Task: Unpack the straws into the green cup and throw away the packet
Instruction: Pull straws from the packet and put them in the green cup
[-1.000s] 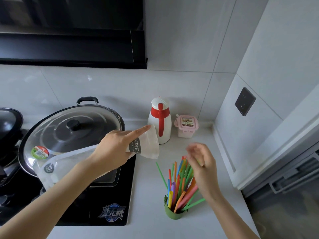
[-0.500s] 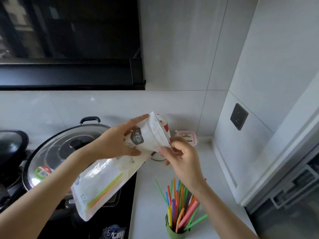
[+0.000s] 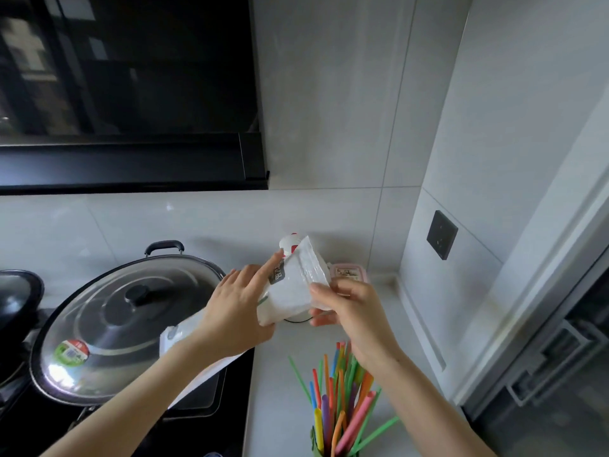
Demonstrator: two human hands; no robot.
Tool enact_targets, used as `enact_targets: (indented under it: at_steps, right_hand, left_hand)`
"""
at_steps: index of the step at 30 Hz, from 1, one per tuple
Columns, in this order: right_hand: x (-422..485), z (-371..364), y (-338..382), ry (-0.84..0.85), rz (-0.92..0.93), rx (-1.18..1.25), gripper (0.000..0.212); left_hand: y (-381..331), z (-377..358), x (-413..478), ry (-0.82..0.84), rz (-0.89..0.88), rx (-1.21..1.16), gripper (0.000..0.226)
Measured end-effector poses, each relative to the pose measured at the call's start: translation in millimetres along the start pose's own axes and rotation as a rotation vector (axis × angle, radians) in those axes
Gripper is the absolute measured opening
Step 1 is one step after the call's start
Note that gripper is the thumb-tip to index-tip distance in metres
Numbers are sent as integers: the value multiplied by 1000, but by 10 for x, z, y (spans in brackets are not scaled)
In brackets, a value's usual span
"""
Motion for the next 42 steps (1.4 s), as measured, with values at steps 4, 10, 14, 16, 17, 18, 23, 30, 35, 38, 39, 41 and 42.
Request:
enact_targets:
  at_steps: [4,10,14,16,17,18,23,30,35,38,39,41,42]
  right_hand:
    - [80,244,-159,-146,-132,228,25]
    - [180,-26,-388,42,-550,712,35]
    - [215,-267,-421,133,-624,890,33]
    - [224,-315,-475,97,-648,927,31]
    - [228,-321,-502,74,-660,951,30]
    - [230,-328,-520,64,-671,968,28]
    - [241,-240,-601,29,-683,948,18]
    - [237,160,-572,42,-530,632,18]
    - [151,239,-405,192,-382,325,17]
    - [84,257,-343,262,-310,179,17]
    - [67,264,-326,278,-284,117,16]
    - [39,253,-305,318,-236,-28,14]
    - [23,234,-297,342,-215,-99,13]
  left_hand:
    - [-4,59,117,37,-158,246,125]
    - [-367,229,597,401,-568,782,101]
    - [-649,270,825,444,-848,1006,86]
    - [-741,241,889,476,-930,1109,82]
    - [-777,221,912,492,-956,1145,81]
    - [-800,198,931,508,-969,1168,79]
    - [-713,202,975,517,-890,1116,80]
    - [-221,341,856,486,-586,859,94]
    - [-31,361,588,299,-513,670,100]
    - [16,348,480,178,-456,562,97]
    - [13,335,434,158,-441,541,95]
    - [-5,308,341,124,-422,506,93]
    - [-14,290,299,111,-423,497,92]
Point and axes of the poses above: each hand's wrist, its own x-axis towards the middle knuckle, its own z-axis out of the back of the hand, y = z × x, the point moved 5 cm from there along x, towards the middle knuckle, and after that the axes turned 6 degrees about -y, right-handed, at the moved point
